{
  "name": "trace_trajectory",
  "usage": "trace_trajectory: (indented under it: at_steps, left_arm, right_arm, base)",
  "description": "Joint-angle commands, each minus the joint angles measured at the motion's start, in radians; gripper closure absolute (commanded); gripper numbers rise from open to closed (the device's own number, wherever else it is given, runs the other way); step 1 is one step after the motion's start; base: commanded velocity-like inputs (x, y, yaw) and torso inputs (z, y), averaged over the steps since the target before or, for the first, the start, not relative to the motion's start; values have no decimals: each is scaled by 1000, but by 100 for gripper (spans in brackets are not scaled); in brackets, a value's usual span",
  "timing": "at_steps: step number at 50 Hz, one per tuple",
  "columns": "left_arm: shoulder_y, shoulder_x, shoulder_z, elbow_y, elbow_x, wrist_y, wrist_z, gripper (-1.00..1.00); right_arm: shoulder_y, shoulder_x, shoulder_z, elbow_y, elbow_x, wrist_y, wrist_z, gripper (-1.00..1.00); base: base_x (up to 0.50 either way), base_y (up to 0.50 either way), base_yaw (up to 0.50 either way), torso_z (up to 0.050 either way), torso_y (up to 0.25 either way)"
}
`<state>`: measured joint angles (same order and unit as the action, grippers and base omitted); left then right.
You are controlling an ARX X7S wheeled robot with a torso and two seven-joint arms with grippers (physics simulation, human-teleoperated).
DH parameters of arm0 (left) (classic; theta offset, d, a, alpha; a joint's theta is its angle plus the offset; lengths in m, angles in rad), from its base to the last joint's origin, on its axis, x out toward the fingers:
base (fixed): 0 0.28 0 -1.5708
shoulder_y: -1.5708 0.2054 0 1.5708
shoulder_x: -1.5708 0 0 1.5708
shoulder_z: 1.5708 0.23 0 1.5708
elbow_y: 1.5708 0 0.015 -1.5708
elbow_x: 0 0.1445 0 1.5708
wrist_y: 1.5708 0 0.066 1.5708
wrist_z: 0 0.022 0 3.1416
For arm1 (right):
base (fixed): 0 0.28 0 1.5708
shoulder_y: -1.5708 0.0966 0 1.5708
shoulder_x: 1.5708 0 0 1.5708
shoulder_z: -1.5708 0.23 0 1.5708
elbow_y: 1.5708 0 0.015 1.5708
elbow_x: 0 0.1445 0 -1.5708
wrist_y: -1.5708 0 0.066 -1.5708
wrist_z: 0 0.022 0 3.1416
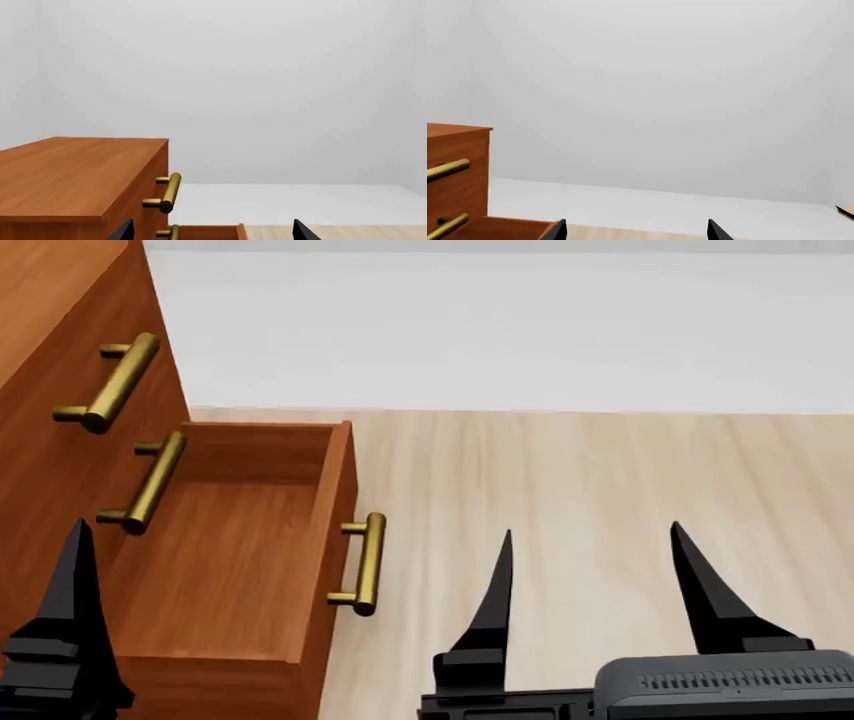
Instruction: Put the wine bottle in the bottom drawer of the cabinet.
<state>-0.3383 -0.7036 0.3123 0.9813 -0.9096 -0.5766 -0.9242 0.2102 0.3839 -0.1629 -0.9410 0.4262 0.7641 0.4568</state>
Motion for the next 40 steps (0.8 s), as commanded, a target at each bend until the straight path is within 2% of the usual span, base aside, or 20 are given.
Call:
trace_trajectory:
  at_steps: [1, 24, 40]
  left_arm:
    - [2, -1, 9, -6, 8, 7, 0, -100]
    - [-8, -16, 17, 4, -2, 9, -16, -100]
    - [6, -15, 34, -10, 27, 31, 3, -100]
  right_arm:
    - [-9, 3, -4, 16, 5, -20, 3, -100]
    - [-4, 23, -10, 25, 6, -20, 15, -100]
    - [-6, 45, 30, 9, 8, 7, 58, -100]
  base:
    - [336, 66, 0, 0, 0]
    - [292, 12, 0, 0, 0]
    - [0, 0, 0, 0, 0]
